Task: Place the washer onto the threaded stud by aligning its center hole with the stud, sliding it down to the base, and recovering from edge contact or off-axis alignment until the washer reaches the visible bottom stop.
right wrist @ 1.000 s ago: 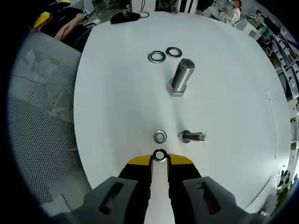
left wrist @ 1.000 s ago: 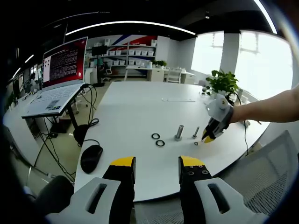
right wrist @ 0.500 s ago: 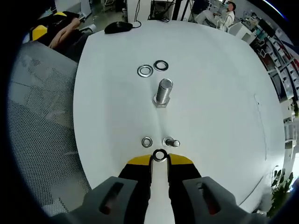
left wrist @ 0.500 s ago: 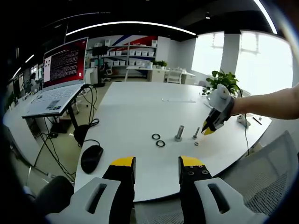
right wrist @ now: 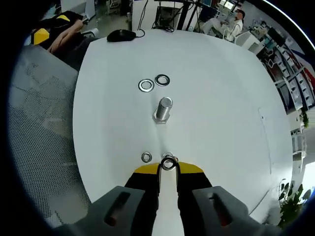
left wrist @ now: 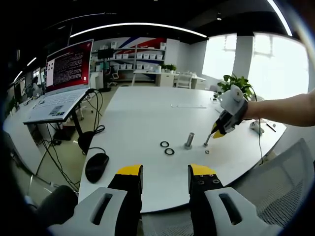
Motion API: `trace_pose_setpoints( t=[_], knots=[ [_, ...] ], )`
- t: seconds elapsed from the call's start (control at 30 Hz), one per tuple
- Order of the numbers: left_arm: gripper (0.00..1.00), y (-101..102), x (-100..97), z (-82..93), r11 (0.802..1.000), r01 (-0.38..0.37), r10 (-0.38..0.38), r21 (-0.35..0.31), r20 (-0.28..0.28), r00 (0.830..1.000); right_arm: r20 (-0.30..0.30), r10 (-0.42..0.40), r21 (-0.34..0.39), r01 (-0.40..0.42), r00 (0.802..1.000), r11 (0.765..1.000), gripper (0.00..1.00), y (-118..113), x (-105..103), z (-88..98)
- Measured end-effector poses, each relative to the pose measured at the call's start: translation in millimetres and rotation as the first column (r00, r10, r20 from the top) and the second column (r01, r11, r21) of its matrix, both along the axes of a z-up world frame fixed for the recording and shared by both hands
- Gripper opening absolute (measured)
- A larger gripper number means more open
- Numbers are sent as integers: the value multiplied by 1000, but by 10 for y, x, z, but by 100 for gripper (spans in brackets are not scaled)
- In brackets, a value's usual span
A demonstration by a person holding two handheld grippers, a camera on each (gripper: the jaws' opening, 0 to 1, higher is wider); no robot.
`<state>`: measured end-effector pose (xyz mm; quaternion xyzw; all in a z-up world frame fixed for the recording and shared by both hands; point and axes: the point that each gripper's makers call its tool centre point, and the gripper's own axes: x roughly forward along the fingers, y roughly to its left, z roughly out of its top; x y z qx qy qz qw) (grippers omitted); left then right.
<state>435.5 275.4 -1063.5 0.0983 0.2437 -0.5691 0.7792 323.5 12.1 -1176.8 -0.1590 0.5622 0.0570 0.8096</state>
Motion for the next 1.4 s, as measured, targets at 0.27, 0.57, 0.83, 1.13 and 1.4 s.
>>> trace_pose_setpoints(
  t=[0.27, 0.57, 0.83, 1.13, 1.4],
  knots=[
    [35, 1, 5, -2, 1000, -2, 2, -1, -1, 1000, -8, 0, -17, -1, 1000, 1000, 14, -99, 29, -25],
    [35, -3, 7, -9, 1000, 0, 0, 4, -1, 1000, -29, 2, -3, -3, 1000, 1000, 14, -102, 53, -75],
    [34, -5, 0, -11, 1000, -1, 1, 6, -3, 1000, -54, 10, 6, -9, 998, 1000, 14, -76, 52, -163],
    [34, 0, -1, -20, 1000, 3, -3, 14, -4, 1000, -86, 13, 10, -12, 996, 1000, 14, -82, 67, -341],
    [34, 4, -3, -29, 1000, 4, -3, 20, -6, 1000, -107, -4, 27, 7, 994, 1000, 14, -70, 56, -480]
  ],
)
